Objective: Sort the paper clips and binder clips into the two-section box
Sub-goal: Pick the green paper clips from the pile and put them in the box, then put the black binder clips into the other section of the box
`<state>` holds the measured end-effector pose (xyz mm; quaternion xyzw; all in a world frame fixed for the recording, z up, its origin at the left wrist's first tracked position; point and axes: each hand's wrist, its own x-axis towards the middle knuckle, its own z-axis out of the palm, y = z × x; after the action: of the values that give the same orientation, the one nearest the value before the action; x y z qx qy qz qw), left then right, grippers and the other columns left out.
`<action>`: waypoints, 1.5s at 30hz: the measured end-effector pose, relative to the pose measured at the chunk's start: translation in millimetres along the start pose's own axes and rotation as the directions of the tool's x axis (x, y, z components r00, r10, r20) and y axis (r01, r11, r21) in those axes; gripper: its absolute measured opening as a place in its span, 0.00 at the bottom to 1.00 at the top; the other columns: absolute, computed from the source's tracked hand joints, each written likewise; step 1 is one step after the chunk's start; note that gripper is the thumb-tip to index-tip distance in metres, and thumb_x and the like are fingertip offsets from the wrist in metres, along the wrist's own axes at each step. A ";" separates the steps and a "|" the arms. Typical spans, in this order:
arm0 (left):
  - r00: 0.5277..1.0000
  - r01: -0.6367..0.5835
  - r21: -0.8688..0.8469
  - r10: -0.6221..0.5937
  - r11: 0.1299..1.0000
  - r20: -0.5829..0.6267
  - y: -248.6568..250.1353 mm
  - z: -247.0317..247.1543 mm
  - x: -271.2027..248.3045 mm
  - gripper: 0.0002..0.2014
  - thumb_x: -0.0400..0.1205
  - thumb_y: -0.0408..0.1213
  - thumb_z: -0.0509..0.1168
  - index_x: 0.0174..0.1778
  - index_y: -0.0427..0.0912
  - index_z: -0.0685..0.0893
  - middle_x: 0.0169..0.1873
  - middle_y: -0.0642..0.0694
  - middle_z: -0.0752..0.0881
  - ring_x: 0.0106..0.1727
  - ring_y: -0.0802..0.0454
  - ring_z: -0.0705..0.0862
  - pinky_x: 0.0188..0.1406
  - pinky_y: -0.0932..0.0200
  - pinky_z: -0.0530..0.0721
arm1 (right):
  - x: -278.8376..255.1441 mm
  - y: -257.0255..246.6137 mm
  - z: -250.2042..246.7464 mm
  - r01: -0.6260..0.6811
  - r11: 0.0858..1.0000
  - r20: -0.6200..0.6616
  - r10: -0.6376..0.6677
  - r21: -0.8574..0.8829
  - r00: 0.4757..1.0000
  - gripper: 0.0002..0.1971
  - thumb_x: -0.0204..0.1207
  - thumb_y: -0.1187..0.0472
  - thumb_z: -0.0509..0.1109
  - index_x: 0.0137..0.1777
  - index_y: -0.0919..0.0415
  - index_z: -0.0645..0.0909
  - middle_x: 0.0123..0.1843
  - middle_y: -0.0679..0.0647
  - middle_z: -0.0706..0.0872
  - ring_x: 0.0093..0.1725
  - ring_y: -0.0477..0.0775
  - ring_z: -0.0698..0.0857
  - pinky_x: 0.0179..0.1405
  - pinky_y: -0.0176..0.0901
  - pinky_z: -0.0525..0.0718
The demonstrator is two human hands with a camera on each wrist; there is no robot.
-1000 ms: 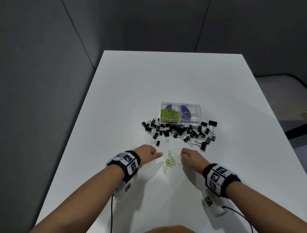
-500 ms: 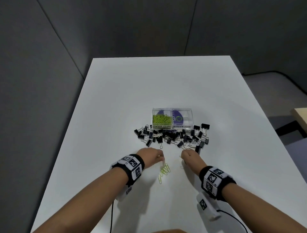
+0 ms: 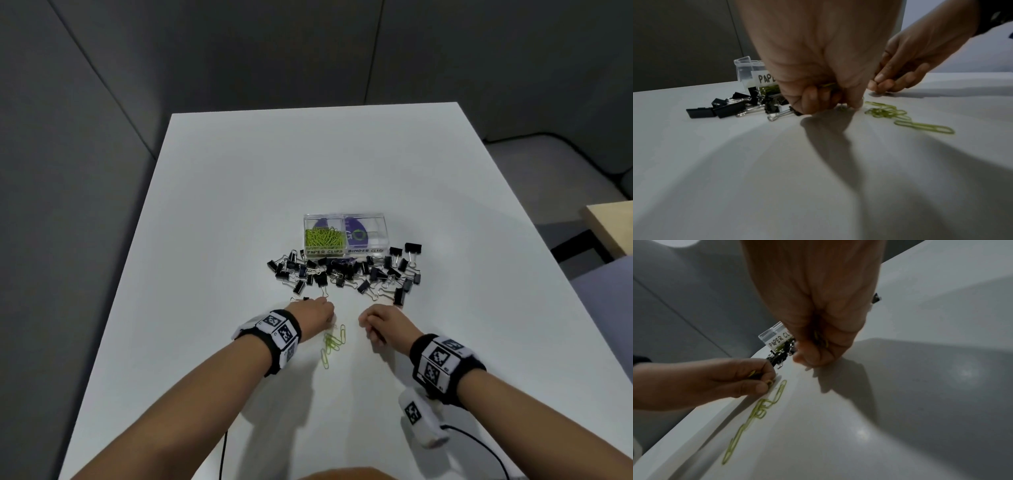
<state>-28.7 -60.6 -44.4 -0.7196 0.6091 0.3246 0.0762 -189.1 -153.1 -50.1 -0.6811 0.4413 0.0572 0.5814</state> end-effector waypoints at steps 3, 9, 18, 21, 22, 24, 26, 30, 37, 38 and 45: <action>0.999 0.037 -0.170 -0.040 0.985 -0.019 -3.2 5.0 -5.5 0.12 0.87 0.37 0.51 0.60 0.34 0.73 0.59 0.38 0.78 0.54 0.41 0.80 0.53 0.51 0.75 | 0.0 -4.2 7.8 0.000 0.962 -0.047 -0.013 -0.273 0.999 0.13 0.81 0.68 0.52 0.42 0.60 0.78 0.45 0.54 0.82 0.40 0.49 0.79 0.40 0.40 0.74; 0.988 0.132 -0.283 -0.148 0.950 -0.036 -25.8 16.1 -18.1 0.11 0.85 0.35 0.50 0.61 0.46 0.71 0.49 0.43 0.81 0.45 0.46 0.79 0.43 0.57 0.73 | -11.6 -16.8 34.8 0.004 0.798 -0.065 -0.054 -0.603 0.996 0.25 0.73 0.38 0.65 0.55 0.60 0.75 0.47 0.52 0.82 0.43 0.52 0.78 0.41 0.43 0.73; 0.985 0.148 -0.212 -0.164 0.966 -0.060 -39.9 25.4 -40.7 0.13 0.86 0.37 0.49 0.62 0.42 0.75 0.60 0.42 0.82 0.59 0.42 0.81 0.53 0.57 0.75 | -20.9 -18.5 71.6 0.131 0.638 0.063 -0.129 -0.759 0.990 0.22 0.76 0.47 0.65 0.59 0.64 0.70 0.59 0.59 0.80 0.56 0.62 0.82 0.49 0.48 0.76; 0.985 0.154 -0.221 -0.168 0.963 -0.049 -40.1 27.7 -42.5 0.13 0.86 0.37 0.49 0.62 0.43 0.75 0.59 0.41 0.82 0.59 0.41 0.81 0.54 0.56 0.75 | -21.1 -16.1 65.7 0.177 0.641 0.111 -0.142 -0.747 0.984 0.14 0.81 0.54 0.60 0.58 0.65 0.71 0.58 0.61 0.81 0.50 0.61 0.81 0.44 0.46 0.71; 0.985 0.153 -0.223 -0.166 0.963 -0.040 -39.2 28.3 -42.6 0.13 0.87 0.37 0.49 0.62 0.43 0.75 0.59 0.41 0.82 0.59 0.41 0.81 0.55 0.55 0.76 | -20.8 -15.0 63.2 0.205 0.616 0.138 -0.155 -0.761 0.978 0.13 0.82 0.55 0.58 0.58 0.65 0.71 0.57 0.61 0.81 0.50 0.62 0.81 0.43 0.45 0.70; 0.986 0.156 -0.228 -0.165 0.961 -0.022 -37.0 28.9 -41.0 0.13 0.87 0.38 0.49 0.62 0.43 0.75 0.59 0.40 0.82 0.59 0.41 0.81 0.56 0.54 0.76 | -18.7 -13.5 59.6 0.266 0.537 0.200 -0.179 -0.801 0.963 0.13 0.83 0.56 0.56 0.58 0.65 0.71 0.57 0.61 0.81 0.51 0.64 0.82 0.41 0.45 0.69; 0.987 0.152 -0.242 -0.159 0.958 -0.010 -33.9 25.7 -38.0 0.13 0.87 0.39 0.48 0.61 0.43 0.75 0.59 0.40 0.83 0.58 0.41 0.81 0.56 0.53 0.77 | -14.7 -12.5 56.3 0.307 0.450 0.245 -0.191 -0.838 0.950 0.12 0.83 0.57 0.54 0.57 0.66 0.71 0.56 0.62 0.81 0.47 0.64 0.82 0.40 0.47 0.69; 0.992 0.093 -0.239 -0.110 0.967 -0.057 -26.2 1.3 -32.7 0.15 0.88 0.41 0.49 0.59 0.38 0.76 0.58 0.40 0.85 0.56 0.42 0.83 0.55 0.53 0.77 | -8.5 -16.5 43.7 0.400 0.252 0.358 -0.196 -0.881 0.913 0.13 0.83 0.59 0.53 0.59 0.66 0.70 0.56 0.63 0.82 0.49 0.64 0.84 0.37 0.48 0.70; 0.969 0.075 -0.196 -0.117 0.978 -0.216 -26.2 -78.7 -6.3 0.18 0.89 0.45 0.46 0.59 0.38 0.76 0.44 0.46 0.81 0.44 0.51 0.78 0.46 0.60 0.77 | 23.2 -64.4 -4.1 0.384 0.432 0.321 -0.213 -0.816 0.923 0.06 0.85 0.58 0.49 0.46 0.57 0.63 0.32 0.49 0.71 0.31 0.52 0.73 0.31 0.41 0.72; 0.963 0.081 -0.192 -0.126 0.978 -0.236 -28.5 -89.8 -0.9 0.17 0.89 0.45 0.47 0.60 0.37 0.76 0.45 0.45 0.82 0.44 0.52 0.78 0.46 0.60 0.77 | 30.5 -77.1 -11.4 0.372 0.456 0.285 -0.249 -0.808 0.925 0.07 0.85 0.58 0.49 0.46 0.57 0.64 0.31 0.47 0.70 0.28 0.48 0.71 0.27 0.38 0.70; 0.955 0.155 -0.243 -0.208 0.958 -0.211 -49.5 -135.2 37.6 0.15 0.88 0.39 0.52 0.62 0.35 0.78 0.60 0.38 0.83 0.55 0.44 0.80 0.53 0.55 0.75 | 91.7 -158.1 -32.7 0.250 0.396 0.163 -0.240 -0.884 0.957 0.12 0.82 0.64 0.54 0.38 0.53 0.71 0.31 0.49 0.72 0.32 0.50 0.74 0.41 0.45 0.79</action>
<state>69.5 -147.8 25.5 -0.8101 0.5041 0.2955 -0.0479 -42.3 -240.1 23.3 -0.9414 0.2357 0.1997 0.1353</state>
